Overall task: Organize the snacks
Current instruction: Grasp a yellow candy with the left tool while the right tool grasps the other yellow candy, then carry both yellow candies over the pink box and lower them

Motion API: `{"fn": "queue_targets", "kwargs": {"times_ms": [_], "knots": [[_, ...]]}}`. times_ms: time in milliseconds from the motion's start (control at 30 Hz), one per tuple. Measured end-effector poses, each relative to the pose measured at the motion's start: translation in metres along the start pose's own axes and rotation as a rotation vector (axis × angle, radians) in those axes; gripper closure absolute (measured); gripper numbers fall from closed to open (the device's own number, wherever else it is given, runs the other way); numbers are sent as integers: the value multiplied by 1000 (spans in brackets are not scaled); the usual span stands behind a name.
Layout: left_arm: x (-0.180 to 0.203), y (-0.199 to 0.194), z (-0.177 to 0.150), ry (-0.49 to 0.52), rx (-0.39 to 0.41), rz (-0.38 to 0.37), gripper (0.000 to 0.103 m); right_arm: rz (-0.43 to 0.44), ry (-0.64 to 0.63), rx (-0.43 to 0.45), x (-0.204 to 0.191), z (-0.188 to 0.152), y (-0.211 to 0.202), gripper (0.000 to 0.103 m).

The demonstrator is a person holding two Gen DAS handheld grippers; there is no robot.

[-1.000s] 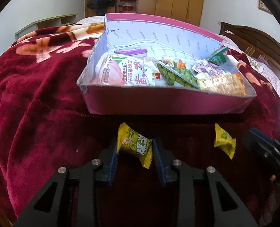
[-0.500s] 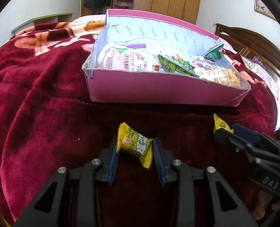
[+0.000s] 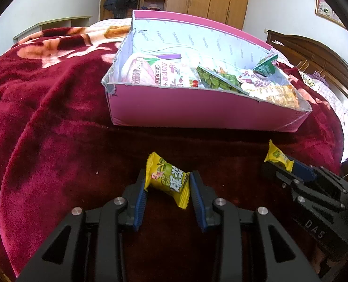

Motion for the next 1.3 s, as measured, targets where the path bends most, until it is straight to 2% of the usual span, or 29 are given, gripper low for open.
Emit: {"fn": "queue_targets", "kwargs": {"times_ms": [67, 167, 233, 1300], "knots": [[0, 0, 0, 1, 0, 1, 66, 3, 5, 3, 1, 0, -1, 63], [0, 0, 0, 2, 1, 2, 66, 5, 17, 10, 2, -1, -2, 72], [0, 0, 0, 2, 1, 1, 66, 10, 21, 13, 2, -1, -3, 73], [19, -37, 15, 8, 65, -41, 67, 110, 65, 118, -5, 1, -48, 74]]}}
Point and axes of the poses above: each gripper's, at about its wrist camera, not at the fingertips, and y roughly the way its jaws point, x to its right, z to its top, the point moved 4 cm from there along y, roughly the way its jaws point, and after that the axes turned 10 degrees about -y, right-handed, at the moved point
